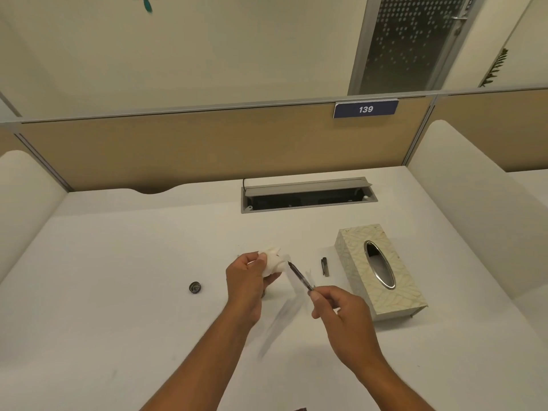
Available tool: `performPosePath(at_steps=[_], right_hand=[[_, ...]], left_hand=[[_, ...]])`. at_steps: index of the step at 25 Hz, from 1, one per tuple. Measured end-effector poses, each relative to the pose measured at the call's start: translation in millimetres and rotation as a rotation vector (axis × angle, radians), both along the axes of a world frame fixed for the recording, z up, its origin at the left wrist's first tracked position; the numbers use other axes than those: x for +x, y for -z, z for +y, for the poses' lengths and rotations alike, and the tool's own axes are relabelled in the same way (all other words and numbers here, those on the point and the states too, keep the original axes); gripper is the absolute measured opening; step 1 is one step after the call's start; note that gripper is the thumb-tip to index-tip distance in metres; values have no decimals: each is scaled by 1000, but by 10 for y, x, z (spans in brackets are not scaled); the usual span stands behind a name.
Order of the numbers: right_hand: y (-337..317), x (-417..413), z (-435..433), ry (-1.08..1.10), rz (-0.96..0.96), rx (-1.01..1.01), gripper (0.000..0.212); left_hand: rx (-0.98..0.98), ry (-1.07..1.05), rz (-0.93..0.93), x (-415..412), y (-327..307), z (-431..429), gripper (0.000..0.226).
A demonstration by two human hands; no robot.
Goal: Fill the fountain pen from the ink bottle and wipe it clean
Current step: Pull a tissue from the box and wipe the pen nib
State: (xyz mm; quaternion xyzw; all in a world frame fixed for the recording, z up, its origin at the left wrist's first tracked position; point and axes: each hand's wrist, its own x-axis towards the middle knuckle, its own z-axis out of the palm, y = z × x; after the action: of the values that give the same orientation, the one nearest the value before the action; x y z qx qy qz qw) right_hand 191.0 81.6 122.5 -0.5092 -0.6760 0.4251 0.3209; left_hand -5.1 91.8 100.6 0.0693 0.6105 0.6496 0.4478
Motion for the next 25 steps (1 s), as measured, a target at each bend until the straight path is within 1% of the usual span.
performPosePath(at_steps=[3, 5, 9, 11, 14, 16, 19, 21, 23, 25], right_hand=[[-58, -114, 10, -20, -15, 69, 17], [-55, -182, 25, -25, -69, 111, 18], [10, -228, 66, -36, -209, 130, 22], [20, -234, 80, -49, -251, 144, 24], [10, -220, 92, -53, -262, 160, 29], [-4, -213, 96, -56, -259, 165, 31], [-6, -228, 98, -72, -280, 187, 43], [15, -230, 102, -78, -292, 188, 42], [31, -226, 100, -85, -318, 176, 34], [34, -225, 95, -95, -355, 159, 31]], left_hand=[[-28, 22, 48, 90, -11, -20, 8], [-9, 42, 47, 126, -4, -26, 9], [46, 87, 13, 113, -56, -52, 9], [103, 116, -48, 83, -71, -71, 14], [230, 161, -221, 41, -49, -111, 27], [289, 189, -318, 13, -40, -140, 28], [293, 233, -362, 13, -32, -148, 17], [280, 237, -379, 45, -33, -136, 13], [266, 210, -386, 58, -23, -122, 24], [257, 183, -391, 44, -21, -107, 31]])
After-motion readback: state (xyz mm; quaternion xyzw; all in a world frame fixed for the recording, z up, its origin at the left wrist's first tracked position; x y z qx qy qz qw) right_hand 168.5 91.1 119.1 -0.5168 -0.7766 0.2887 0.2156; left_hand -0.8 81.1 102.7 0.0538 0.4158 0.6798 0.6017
